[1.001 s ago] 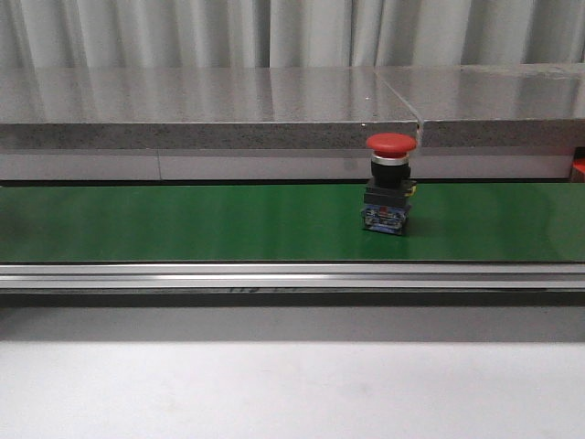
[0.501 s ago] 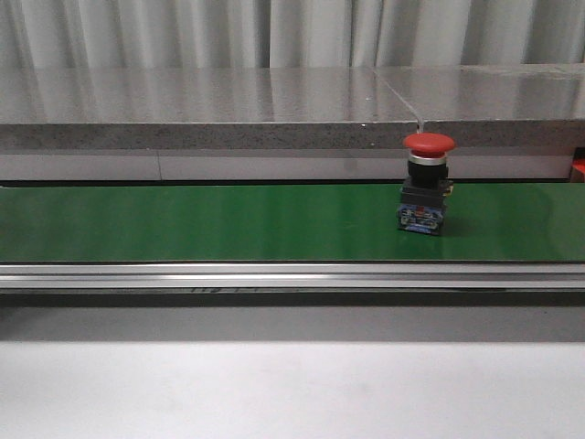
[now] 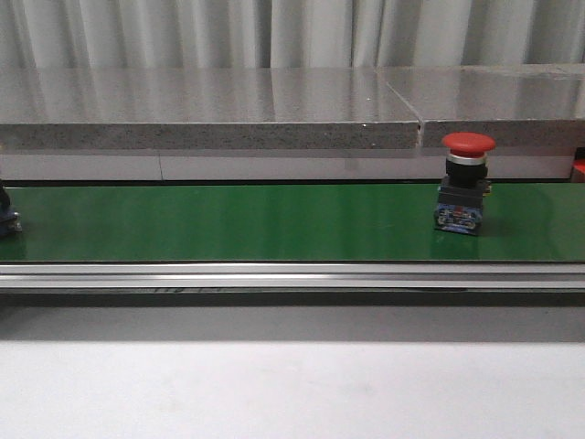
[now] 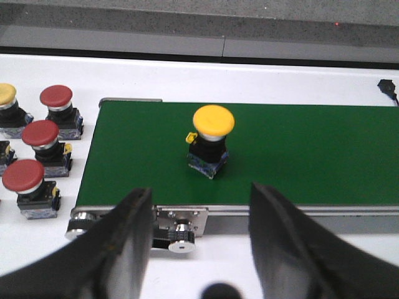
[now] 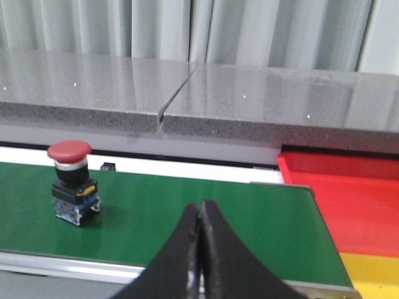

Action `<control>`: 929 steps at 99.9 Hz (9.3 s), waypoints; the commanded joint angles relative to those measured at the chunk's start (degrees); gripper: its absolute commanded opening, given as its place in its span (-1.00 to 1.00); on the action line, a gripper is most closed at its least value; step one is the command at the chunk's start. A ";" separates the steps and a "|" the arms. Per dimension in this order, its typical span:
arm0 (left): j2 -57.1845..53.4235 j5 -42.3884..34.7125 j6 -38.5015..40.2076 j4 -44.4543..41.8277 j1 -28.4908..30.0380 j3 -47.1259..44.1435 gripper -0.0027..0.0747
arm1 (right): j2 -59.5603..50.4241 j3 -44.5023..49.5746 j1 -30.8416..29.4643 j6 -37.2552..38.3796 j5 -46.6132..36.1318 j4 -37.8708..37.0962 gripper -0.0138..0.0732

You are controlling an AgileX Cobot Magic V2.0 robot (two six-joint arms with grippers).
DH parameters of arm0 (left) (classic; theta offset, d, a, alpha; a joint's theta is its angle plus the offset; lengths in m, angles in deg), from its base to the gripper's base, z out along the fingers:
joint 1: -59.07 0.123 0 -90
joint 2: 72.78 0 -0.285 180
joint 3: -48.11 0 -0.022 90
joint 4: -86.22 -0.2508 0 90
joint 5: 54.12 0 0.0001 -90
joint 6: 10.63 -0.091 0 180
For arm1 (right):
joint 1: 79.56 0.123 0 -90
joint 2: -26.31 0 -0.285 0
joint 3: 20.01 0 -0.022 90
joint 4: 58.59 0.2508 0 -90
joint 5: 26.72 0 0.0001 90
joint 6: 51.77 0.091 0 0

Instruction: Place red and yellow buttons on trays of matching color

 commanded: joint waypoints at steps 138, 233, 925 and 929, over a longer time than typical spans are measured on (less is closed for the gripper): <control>-9.76 -4.42 -0.06 0.82 -0.57 -5.05 -0.98 | 45.14 -45.17 0.08 -0.32 38.52 10.68 0.81; -9.76 -4.42 -0.06 0.82 -0.57 -5.05 -0.98 | 83.92 -66.31 -5.89 2.32 43.86 1.24 0.75; -9.76 -4.42 -0.06 0.82 -0.57 -5.05 -0.98 | 95.22 -63.63 -39.59 -4.53 34.99 16.34 -0.20; -9.76 -4.42 -0.06 0.82 -0.57 -5.05 -0.98 | 95.22 -63.25 -39.59 -4.53 34.85 16.20 -0.20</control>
